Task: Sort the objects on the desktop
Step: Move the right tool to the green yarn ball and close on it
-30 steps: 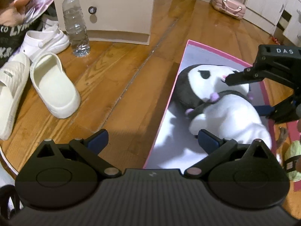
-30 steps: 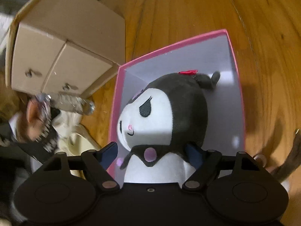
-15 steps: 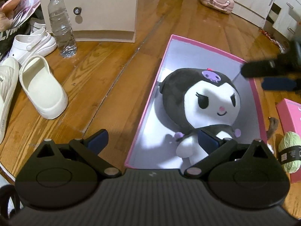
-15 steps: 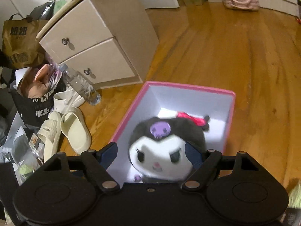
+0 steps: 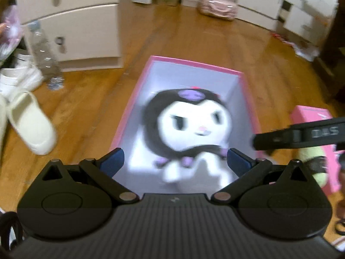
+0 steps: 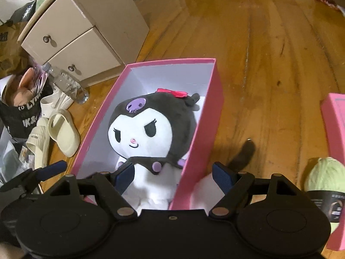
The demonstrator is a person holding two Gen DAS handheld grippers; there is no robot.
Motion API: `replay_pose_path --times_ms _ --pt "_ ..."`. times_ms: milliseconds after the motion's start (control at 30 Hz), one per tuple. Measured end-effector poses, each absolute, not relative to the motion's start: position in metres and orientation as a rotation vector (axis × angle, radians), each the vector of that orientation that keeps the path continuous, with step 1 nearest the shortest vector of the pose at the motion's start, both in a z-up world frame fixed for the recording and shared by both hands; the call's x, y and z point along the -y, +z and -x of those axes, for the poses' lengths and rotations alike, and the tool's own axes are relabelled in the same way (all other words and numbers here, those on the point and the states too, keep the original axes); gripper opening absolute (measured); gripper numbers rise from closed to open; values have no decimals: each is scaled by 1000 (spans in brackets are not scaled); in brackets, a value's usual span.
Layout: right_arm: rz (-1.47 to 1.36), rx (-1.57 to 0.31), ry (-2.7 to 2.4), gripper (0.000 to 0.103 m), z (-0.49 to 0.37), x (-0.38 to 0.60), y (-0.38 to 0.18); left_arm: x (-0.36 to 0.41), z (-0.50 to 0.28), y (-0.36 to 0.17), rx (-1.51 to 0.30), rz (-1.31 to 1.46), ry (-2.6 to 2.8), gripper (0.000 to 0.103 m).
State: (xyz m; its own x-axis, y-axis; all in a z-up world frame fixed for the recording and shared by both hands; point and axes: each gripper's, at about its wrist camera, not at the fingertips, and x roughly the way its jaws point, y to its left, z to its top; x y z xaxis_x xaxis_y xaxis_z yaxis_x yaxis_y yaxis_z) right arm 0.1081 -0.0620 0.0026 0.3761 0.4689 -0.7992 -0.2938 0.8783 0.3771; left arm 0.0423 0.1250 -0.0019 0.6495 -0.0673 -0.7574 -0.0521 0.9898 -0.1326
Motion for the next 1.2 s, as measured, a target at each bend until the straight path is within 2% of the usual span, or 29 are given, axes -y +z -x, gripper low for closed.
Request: replay_pose_path --times_ms 300,800,1200 --pt "-73 -1026 411 84 -79 90 9 -86 -33 3 -890 151 -120 103" --pt "-129 -1030 197 84 -53 190 -7 -14 -14 1 -914 76 -266 103" --pt "-133 -1058 124 84 -50 224 -19 43 -13 -5 -960 32 -369 103"
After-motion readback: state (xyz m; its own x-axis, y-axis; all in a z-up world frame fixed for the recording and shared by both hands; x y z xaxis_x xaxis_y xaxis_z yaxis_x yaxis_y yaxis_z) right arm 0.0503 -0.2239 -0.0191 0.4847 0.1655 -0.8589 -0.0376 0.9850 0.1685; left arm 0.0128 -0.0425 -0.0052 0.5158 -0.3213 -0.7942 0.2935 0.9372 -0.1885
